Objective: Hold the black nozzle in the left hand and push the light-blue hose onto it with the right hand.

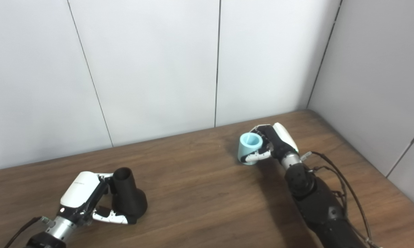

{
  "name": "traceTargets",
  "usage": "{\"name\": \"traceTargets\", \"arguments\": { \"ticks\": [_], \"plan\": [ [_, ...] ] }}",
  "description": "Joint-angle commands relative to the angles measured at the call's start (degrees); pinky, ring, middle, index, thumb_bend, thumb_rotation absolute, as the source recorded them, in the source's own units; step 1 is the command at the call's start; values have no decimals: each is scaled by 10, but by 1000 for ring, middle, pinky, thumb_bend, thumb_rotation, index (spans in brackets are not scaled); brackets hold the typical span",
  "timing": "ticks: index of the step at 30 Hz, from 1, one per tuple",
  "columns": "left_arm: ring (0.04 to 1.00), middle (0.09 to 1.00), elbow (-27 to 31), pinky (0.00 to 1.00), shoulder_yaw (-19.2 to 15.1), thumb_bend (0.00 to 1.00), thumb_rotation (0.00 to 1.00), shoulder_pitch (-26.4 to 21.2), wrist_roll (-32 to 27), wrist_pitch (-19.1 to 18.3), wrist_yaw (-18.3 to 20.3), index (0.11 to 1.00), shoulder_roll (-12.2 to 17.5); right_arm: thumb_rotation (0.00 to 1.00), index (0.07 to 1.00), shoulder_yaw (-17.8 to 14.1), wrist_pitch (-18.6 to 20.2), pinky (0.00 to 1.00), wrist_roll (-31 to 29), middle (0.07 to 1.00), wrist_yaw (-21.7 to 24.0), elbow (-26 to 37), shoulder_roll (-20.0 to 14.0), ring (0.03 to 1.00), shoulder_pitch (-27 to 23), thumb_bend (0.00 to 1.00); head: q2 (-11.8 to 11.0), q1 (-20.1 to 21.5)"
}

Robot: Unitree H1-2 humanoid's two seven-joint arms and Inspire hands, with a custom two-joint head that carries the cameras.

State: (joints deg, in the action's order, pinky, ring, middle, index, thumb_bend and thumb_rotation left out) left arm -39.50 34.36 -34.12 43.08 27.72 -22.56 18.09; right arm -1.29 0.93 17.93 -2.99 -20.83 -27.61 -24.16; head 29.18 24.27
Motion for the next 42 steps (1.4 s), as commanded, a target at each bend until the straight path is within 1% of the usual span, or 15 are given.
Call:
{"name": "traceTargets", "arguments": {
  "ticks": [1, 5, 7, 11, 15, 17, 19, 21, 22, 24, 25, 27, 29, 30, 42],
  "plan": [
    [418, 433, -45, 321, 20, 525, 0, 84, 15, -10, 14, 501, 4, 0, 462, -12, 19, 650, -23, 525, 18, 81, -7, 575, -44, 527, 1, -3],
    [420, 430, -41, 319, 17, 525, 0, 85, 17, -16, 26, 502, -2, 3, 464, 2, 88, 521, -32, 521, 64, 171, 8, 515, -69, 528, 3, -28],
    [423, 430, -39, 319, 16, 525, 0, 85, 19, -22, 33, 504, -6, 4, 471, 13, 103, 433, -37, 505, 87, 200, 13, 463, -85, 530, 4, -47],
    [420, 430, -39, 315, 16, 525, 0, 84, 24, -29, 37, 503, -15, 5, 460, 34, 147, 557, -32, 533, 117, 242, 27, 544, -115, 525, 4, -78],
    [412, 426, -35, 309, 15, 525, 0, 85, 27, -39, 41, 503, -25, 3, 455, 51, 189, 590, -31, 538, 145, 274, 37, 575, -143, 524, 7, -135],
    [406, 423, -31, 302, 15, 524, 0, 85, 30, -47, 44, 503, -31, 3, 472, 61, 193, 631, -24, 499, 152, 282, 41, 626, -153, 530, 10, -154],
    [405, 424, -30, 299, 15, 524, 0, 84, 35, -54, 44, 503, -36, 4, 464, 71, 195, 587, -13, 520, 154, 289, 44, 596, -160, 527, 13, -175],
    [405, 426, -31, 295, 16, 524, 0, 83, 37, -58, 45, 504, -41, 2, 474, 80, 193, 380, -15, 481, 163, 293, 50, 444, -167, 531, 16, -192],
    [407, 428, -31, 296, 17, 525, 0, 82, 38, -59, 45, 504, -44, 2, 476, 84, 195, 361, -14, 478, 168, 297, 51, 433, -169, 532, 18, -207],
    [412, 430, -31, 299, 18, 525, 0, 81, 40, -62, 47, 504, -49, 0, 478, 103, 178, 444, 2, 478, 177, 302, 47, 459, -173, 533, 20, -220],
    [415, 432, -30, 304, 18, 525, 0, 80, 40, -64, 48, 504, -51, 1, 479, 113, 169, 653, 9, 476, 182, 303, 46, 502, -174, 533, 22, -227],
    [417, 431, -30, 305, 19, 525, 0, 79, 41, -66, 46, 504, -55, 1, 480, 125, 166, 703, 16, 476, 191, 306, 47, 504, -177, 532, 25, -234],
    [414, 431, -31, 301, 21, 524, 0, 78, 44, -66, 39, 505, -59, 1, 469, 132, 167, 463, 17, 492, 199, 309, 53, 468, -179, 531, 28, -240],
    [413, 431, -32, 301, 21, 524, 0, 77, 46, -66, 37, 505, -60, 0, 466, 135, 162, 430, 14, 498, 202, 308, 58, 464, -179, 531, 30, -243],
    [420, 433, -17, 308, 16, 524, 0, 83, 39, -80, 48, 506, -66, 0, 472, 145, 155, 352, -7, 490, 222, 290, 106, 421, -175, 532, 43, -261]
  ]
}}
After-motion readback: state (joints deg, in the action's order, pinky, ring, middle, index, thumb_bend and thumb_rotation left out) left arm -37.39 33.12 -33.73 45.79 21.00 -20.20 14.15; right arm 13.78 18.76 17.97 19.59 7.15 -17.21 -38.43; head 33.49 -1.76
